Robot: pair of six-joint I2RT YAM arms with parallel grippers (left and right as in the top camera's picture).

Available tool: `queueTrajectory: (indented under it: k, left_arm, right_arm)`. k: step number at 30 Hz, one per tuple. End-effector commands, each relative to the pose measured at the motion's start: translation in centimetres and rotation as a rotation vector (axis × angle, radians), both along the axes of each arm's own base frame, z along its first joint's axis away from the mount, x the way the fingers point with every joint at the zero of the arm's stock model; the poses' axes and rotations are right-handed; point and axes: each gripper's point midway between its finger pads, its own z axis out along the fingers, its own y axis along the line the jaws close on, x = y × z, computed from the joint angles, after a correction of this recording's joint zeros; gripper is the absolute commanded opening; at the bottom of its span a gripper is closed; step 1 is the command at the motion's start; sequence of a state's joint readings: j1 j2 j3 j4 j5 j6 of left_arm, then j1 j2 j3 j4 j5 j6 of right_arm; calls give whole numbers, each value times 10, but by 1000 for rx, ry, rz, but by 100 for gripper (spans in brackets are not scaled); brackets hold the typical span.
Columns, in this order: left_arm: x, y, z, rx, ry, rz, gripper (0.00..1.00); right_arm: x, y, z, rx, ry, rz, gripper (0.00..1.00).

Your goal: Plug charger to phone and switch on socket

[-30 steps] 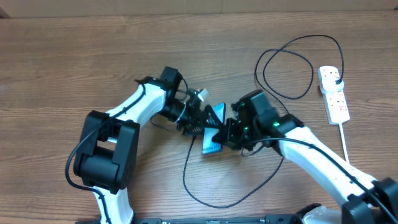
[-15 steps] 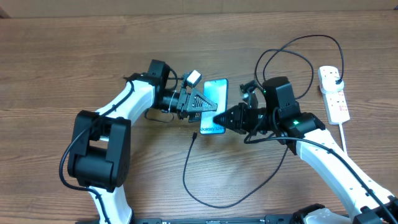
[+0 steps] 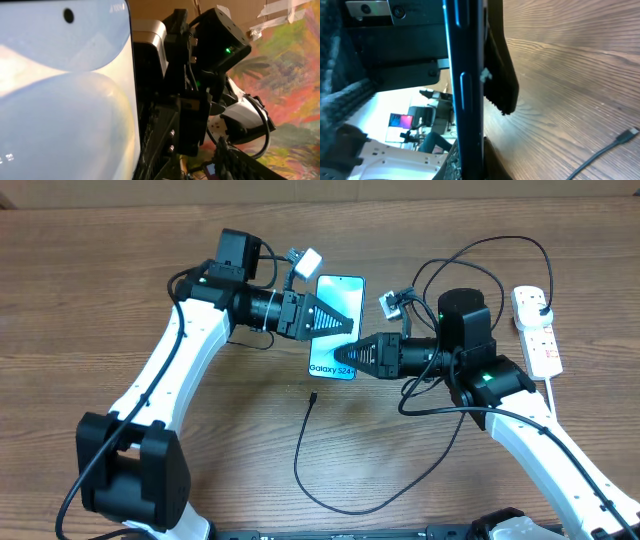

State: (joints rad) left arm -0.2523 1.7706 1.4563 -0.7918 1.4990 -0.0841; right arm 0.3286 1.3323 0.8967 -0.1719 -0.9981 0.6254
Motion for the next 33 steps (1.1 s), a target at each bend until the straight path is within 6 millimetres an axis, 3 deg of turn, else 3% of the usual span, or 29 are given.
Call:
queueTrajectory:
  k: [1,4,8,22,26,30,32,33]
  left_arm:
    - [-14,3,48,-97,-89,-42,70]
    - [-14,3,48,-97,-94,-42,63]
    - [-13,2,49,-99,-106,-42,41]
    - [-7,1,43,-63,-118,-18,41]
    - [-7,1,43,-62,-119,-17,28]
    - [-1,0,35,-8,-111,17,5]
    - [7,0,23,70,-69,66,4]
    - [10,1,18,105,-51,89,4]
  right_arm:
    - [0,-2,-6,17,56,7,4]
    - [-1,-2,-6,19,61,13,4]
    - [-3,-3,-10,12,84,12,4]
    - [-13,-2,-13,16,139,43,4]
    - [-13,-2,-13,15,139,42,4]
    - [-13,-2,-13,16,140,43,4]
    - [-16,-2,-11,29,150,57,9]
    - [-16,-3,-8,39,157,60,21]
